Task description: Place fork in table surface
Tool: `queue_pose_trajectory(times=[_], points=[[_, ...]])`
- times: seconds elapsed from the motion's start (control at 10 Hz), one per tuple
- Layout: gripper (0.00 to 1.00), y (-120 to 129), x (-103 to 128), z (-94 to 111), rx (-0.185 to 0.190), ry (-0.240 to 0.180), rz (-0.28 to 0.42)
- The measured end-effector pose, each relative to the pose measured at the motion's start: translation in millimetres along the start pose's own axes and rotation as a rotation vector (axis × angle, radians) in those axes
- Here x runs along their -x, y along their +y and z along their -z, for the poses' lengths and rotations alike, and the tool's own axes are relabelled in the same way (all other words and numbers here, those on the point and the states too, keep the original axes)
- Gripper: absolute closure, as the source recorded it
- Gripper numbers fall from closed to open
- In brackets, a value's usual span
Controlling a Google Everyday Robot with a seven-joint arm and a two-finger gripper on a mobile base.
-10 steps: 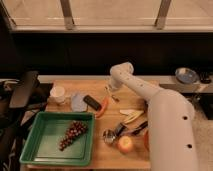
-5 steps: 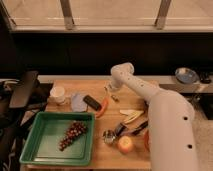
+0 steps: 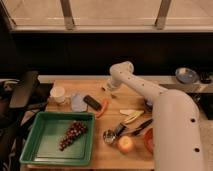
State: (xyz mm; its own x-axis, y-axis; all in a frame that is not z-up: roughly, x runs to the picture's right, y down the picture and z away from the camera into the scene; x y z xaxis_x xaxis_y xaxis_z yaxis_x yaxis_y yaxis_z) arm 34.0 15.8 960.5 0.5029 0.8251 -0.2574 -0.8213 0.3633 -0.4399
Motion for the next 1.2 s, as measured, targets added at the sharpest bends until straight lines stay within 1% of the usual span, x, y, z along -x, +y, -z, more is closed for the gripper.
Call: queue_pose_trajectory(times=[0.2, 0.3, 0.4, 0.5, 0.8, 1.0, 1.2], points=[[1.00, 7.4, 16.4, 34.2, -0.005, -0.060, 0.023], [1.00, 11.5, 22.7, 45.5, -0.006, -0.084, 0.033], [1.00, 14.6, 26.2, 52.0, -0.004, -0.104, 0.039], [1.00, 15.1, 26.5, 56.0, -0.007, -0.125, 0.045], [1.00, 14.3, 25.5, 62.1, -0.013, -0.153, 0.049], [1.00, 12.6, 24.5, 62.4, -0.017, -0.157, 0.043], [1.00, 6.5, 17.3, 52.7, -0.007, -0.137, 0.017]])
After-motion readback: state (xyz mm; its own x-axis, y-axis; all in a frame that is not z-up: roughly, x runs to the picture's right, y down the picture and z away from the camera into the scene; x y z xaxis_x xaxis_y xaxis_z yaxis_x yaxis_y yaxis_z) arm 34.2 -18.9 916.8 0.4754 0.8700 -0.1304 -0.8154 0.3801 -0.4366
